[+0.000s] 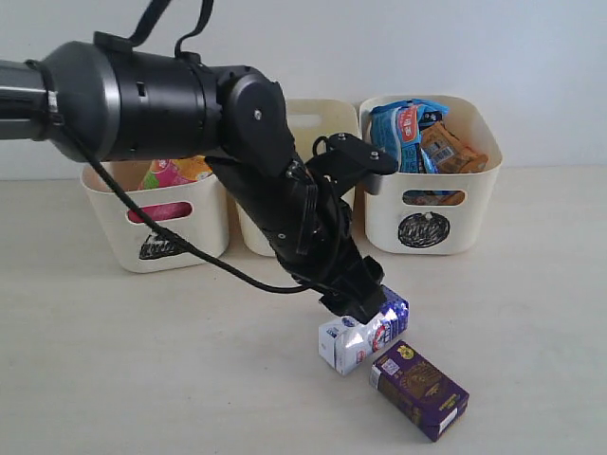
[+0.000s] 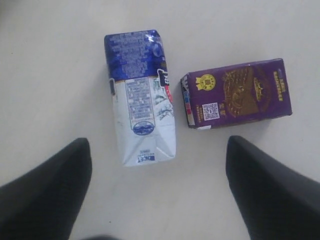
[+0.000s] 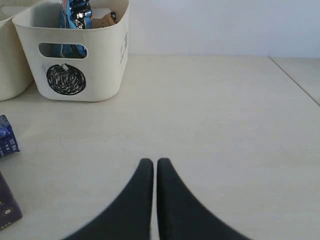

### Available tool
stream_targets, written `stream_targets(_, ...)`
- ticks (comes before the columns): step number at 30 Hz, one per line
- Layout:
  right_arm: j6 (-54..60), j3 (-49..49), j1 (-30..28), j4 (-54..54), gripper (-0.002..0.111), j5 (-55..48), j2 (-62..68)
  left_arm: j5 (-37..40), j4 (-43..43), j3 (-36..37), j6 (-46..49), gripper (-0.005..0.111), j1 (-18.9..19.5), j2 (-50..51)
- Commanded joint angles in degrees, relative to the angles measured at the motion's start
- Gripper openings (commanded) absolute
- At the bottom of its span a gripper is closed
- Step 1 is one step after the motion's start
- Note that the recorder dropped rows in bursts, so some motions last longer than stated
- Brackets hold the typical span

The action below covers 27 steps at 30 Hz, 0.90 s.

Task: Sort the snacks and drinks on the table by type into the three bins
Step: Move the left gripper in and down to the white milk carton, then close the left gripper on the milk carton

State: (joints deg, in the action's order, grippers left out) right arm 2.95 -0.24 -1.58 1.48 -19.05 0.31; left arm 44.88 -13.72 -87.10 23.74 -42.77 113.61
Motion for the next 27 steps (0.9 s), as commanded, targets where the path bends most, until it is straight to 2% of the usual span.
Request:
stream_targets(1, -0.06, 0.24, -0.09, 0.00, 0.000, 0.51, -0.31, 0.91, -0.64, -3.35, 0.54, 0.070, -0.44, 3.27)
stream_targets(13, -0.06, 0.24, -0.09, 0.00, 0.000, 0.51, -0.31, 1.82, -0.26, -10.19, 0.54, 0.070, -0.33, 12.01)
stream_targets(27, -0.08, 0.24, -0.09, -0.01, 0.000, 0.51, -0.31, 1.50, 1.50, -12.61, 0.32, 0.067, 1.03, 17.57)
